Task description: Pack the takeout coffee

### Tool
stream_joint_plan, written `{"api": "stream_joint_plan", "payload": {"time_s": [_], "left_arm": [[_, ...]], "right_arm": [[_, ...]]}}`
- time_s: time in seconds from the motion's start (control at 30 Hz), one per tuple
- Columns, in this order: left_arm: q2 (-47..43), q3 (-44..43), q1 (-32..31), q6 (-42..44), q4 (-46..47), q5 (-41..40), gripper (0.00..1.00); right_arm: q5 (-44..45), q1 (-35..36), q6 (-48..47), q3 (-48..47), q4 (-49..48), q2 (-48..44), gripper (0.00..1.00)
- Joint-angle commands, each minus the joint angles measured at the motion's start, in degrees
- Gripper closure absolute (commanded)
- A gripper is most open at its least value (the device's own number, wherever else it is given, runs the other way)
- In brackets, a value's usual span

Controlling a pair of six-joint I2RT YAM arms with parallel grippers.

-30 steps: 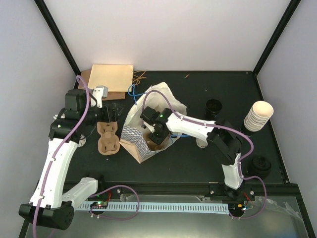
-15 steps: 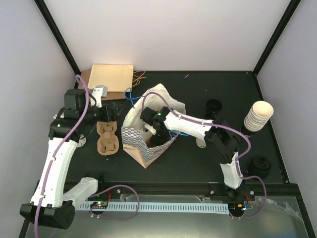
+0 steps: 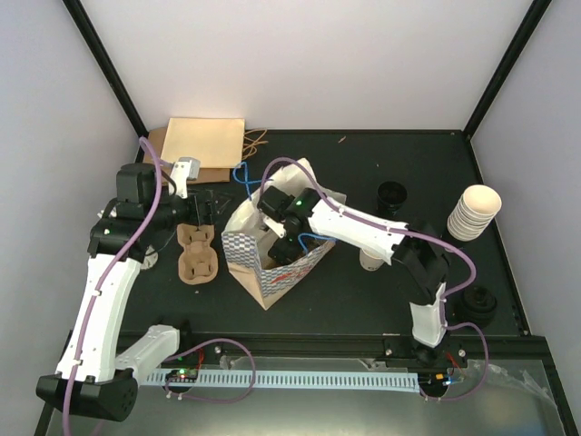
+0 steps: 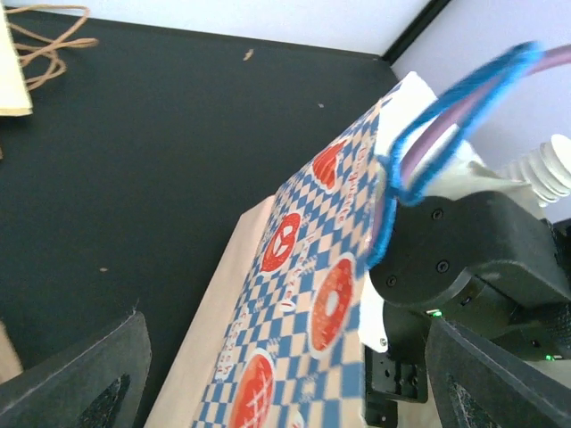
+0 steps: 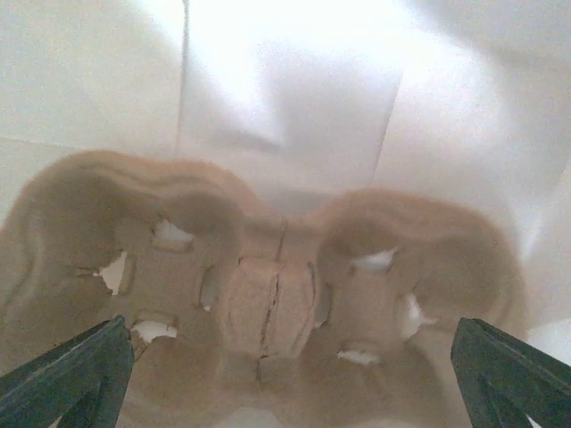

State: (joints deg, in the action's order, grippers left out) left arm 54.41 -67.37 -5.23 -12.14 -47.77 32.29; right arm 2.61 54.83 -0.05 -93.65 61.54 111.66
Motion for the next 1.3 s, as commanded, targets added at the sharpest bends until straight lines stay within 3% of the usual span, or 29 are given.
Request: {"api": "stream_joint_plan", "payload": {"time_s": [0.0, 0.43, 0.83, 1.1, 1.27], "left_arm": [[-1.3, 0.2, 0.3, 0.9, 3.3, 7.1, 0.13], [-2.2, 3.1, -2.0, 0.6, 5.1, 10.2, 0.05], [2.5, -2.2, -15.1, 9.1, -0.8, -13.5, 0.17], [4.5, -4.6, -15.2, 10.8, 0.6, -14.5, 0.2], [1.7, -4.1, -15.2, 9.9, 2.9, -19.6, 0.02]], "right_arm": [[1.6, -0.1, 0.4, -2.6, 2.0, -4.2, 0.0], [1.6, -0.1, 0.8, -2.8, -1.4, -11.0, 0.0], [3.0, -0.1, 2.3, -1.1, -8.3, -18.5, 0.0], [6.4, -0.1, 3.1, -0.1, -13.2, -24.7, 0.0], [10.5, -0.1, 4.0, 0.3, -16.8, -29.4, 0.0]]}}
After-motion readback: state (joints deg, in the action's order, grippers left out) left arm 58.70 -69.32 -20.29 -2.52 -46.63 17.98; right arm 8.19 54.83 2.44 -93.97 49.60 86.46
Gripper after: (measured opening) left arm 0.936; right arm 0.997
